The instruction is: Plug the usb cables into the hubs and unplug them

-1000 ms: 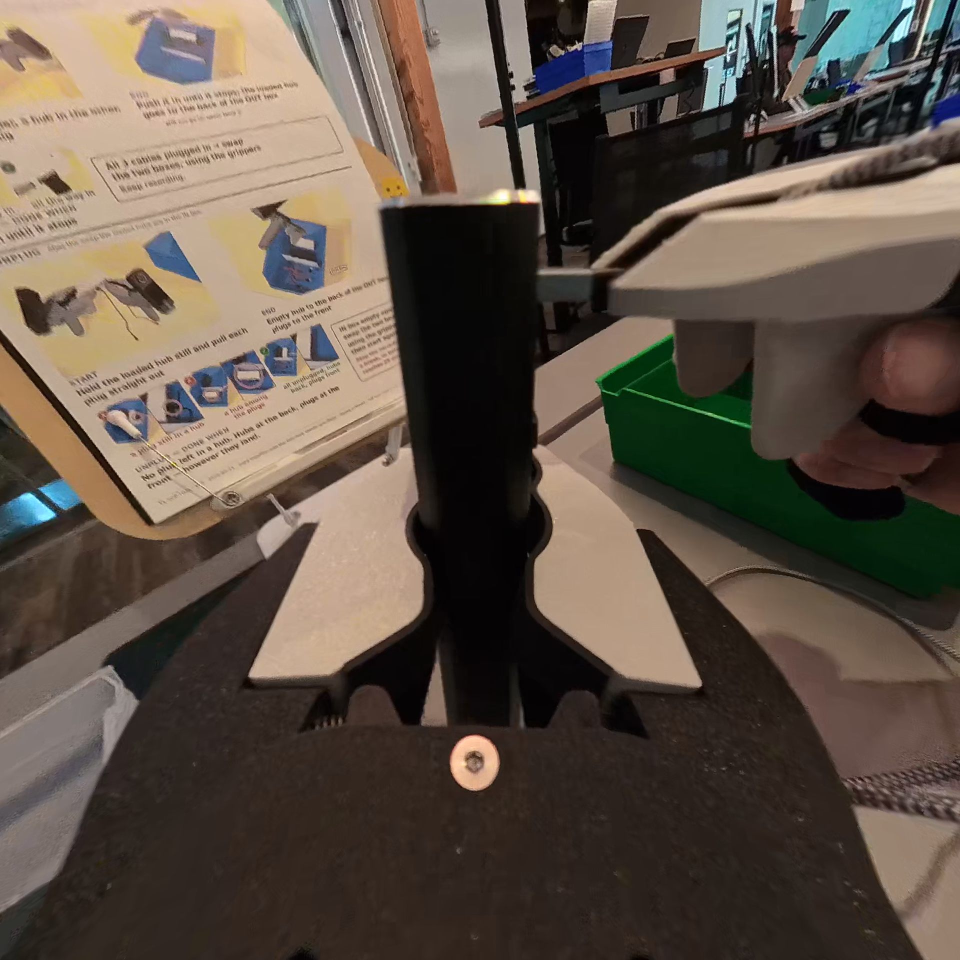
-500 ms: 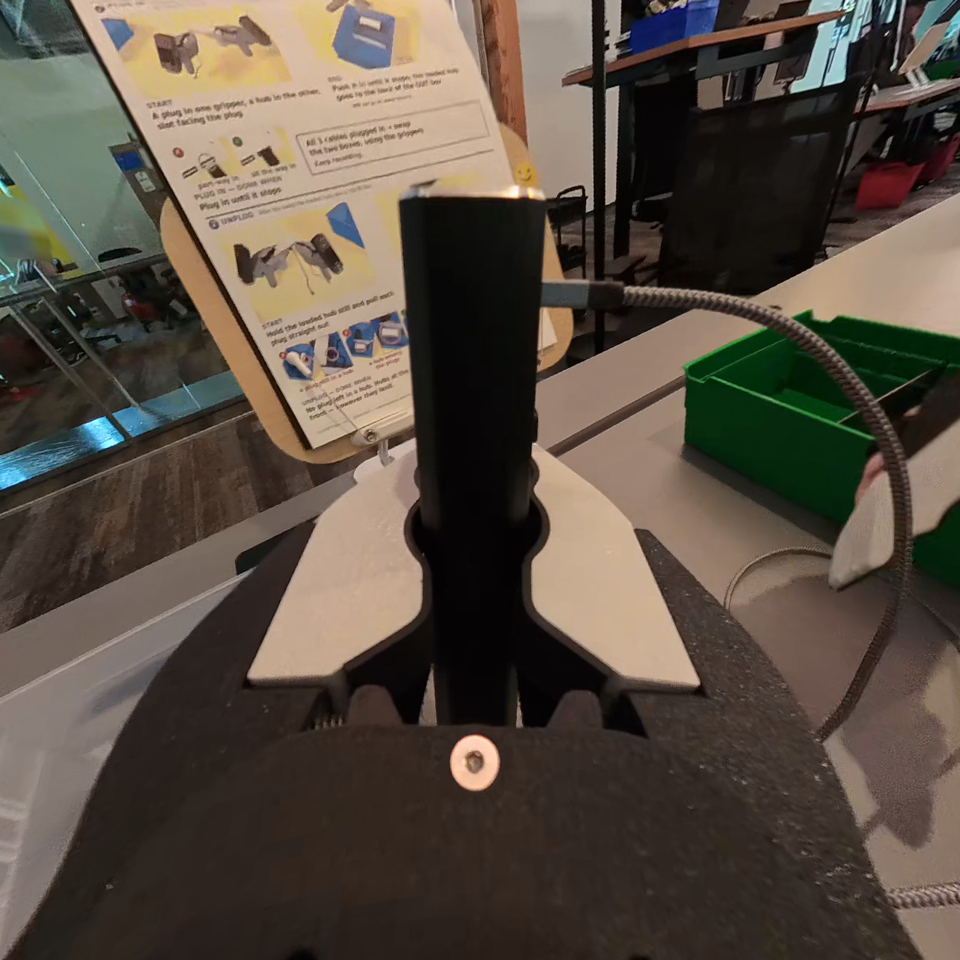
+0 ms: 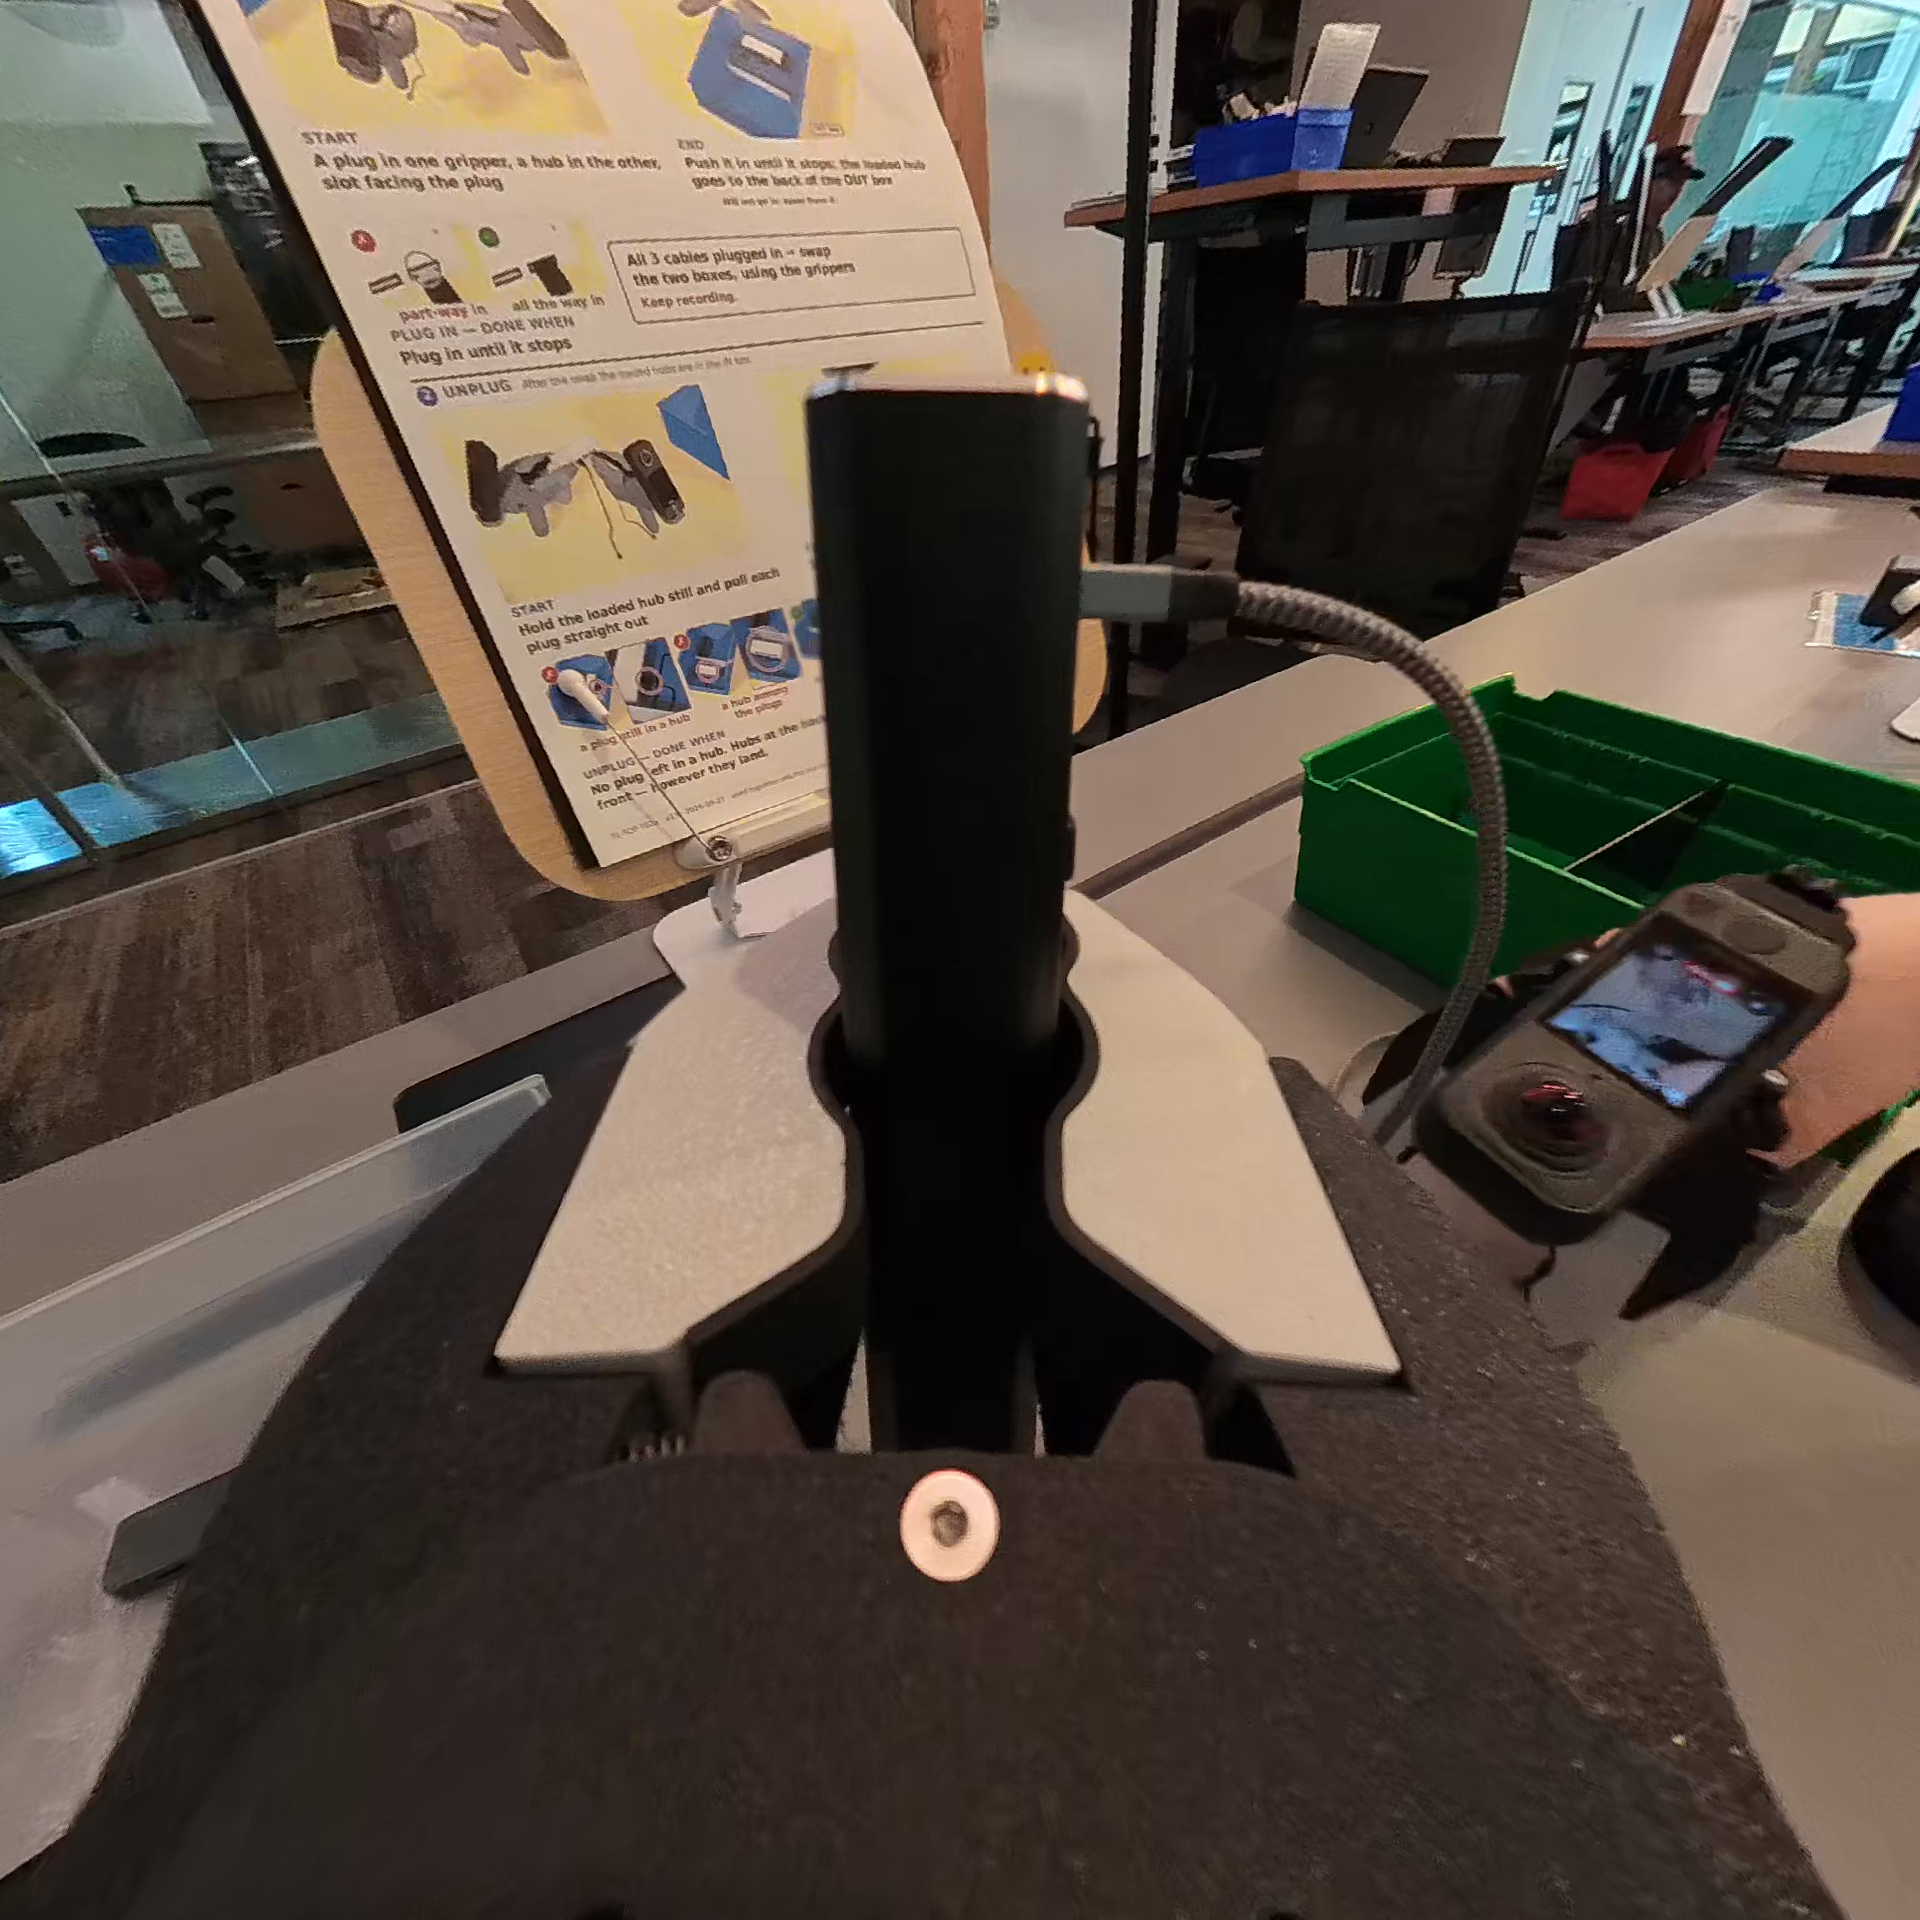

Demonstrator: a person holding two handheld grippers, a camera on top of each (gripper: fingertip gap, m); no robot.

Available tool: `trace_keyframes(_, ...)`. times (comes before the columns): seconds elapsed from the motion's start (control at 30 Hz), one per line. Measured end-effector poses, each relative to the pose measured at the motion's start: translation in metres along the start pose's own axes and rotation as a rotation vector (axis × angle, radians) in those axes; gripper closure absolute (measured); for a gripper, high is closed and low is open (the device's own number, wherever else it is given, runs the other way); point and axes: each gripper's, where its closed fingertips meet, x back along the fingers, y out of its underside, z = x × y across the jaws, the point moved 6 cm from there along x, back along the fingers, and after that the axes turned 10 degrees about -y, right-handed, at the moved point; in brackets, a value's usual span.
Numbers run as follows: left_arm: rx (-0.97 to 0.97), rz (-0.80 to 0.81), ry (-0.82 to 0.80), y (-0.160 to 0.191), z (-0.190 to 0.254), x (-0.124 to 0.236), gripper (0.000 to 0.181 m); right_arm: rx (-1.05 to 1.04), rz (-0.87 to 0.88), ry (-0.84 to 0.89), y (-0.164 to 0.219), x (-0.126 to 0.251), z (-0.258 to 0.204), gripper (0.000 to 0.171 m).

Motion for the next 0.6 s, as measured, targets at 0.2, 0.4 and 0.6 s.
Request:
trace_keyframes(0.2,0.003,-0.019,0.019,0.003,0.003,-0.003,0.150,-0.064,-0.049,-0.062,0.009,-0.003,0.001,0.097)
trace_keyframes(0.4,-0.027,-0.041,0.017,0.004,0.009,-0.007,0.150,-0.305,-0.044,-0.135,0.006,-0.004,0.004,0.114)
trace_keyframes(0.6,-0.045,-0.050,0.024,0.004,0.017,-0.012,0.150,-0.413,-0.067,-0.085,0.009,-0.004,0.015,0.162)
